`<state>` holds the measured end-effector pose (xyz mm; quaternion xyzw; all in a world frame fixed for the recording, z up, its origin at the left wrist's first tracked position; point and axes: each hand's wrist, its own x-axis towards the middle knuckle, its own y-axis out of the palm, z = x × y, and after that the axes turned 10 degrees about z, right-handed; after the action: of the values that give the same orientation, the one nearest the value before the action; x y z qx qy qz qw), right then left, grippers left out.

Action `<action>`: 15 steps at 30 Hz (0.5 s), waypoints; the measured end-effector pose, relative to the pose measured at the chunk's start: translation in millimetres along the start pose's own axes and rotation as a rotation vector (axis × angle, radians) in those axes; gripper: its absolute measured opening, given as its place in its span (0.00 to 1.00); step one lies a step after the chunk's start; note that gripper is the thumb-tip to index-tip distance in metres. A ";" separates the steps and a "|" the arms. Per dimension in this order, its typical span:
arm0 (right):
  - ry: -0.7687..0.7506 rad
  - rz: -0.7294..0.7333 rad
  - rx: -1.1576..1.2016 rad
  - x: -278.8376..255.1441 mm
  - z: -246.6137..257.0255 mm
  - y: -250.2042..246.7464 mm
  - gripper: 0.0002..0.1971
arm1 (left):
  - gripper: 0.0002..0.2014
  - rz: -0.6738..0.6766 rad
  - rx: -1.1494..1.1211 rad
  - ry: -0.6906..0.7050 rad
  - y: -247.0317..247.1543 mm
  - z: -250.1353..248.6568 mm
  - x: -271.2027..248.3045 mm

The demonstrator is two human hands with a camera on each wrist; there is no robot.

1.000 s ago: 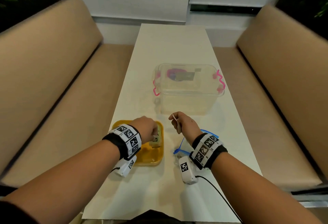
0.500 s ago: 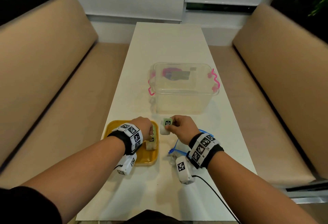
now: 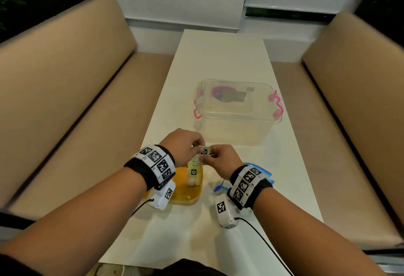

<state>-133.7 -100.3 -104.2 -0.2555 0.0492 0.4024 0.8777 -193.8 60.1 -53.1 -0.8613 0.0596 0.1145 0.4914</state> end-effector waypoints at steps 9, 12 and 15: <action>0.087 0.034 -0.121 2.1 -8.3 10.0 0.10 | 0.04 0.178 0.116 -0.166 7.1 15.9 -10.1; 0.171 0.083 -0.094 1.6 -10.9 13.0 0.16 | 0.04 0.315 0.181 -0.220 21.7 21.9 -7.7; 0.231 0.133 -0.061 0.5 -11.2 18.2 0.20 | 0.04 0.400 0.240 -0.249 41.9 26.7 3.0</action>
<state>-145.4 -95.6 -121.5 -0.3230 0.1547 0.4289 0.8293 -203.6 61.8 -101.8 -0.7473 0.1807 0.3064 0.5613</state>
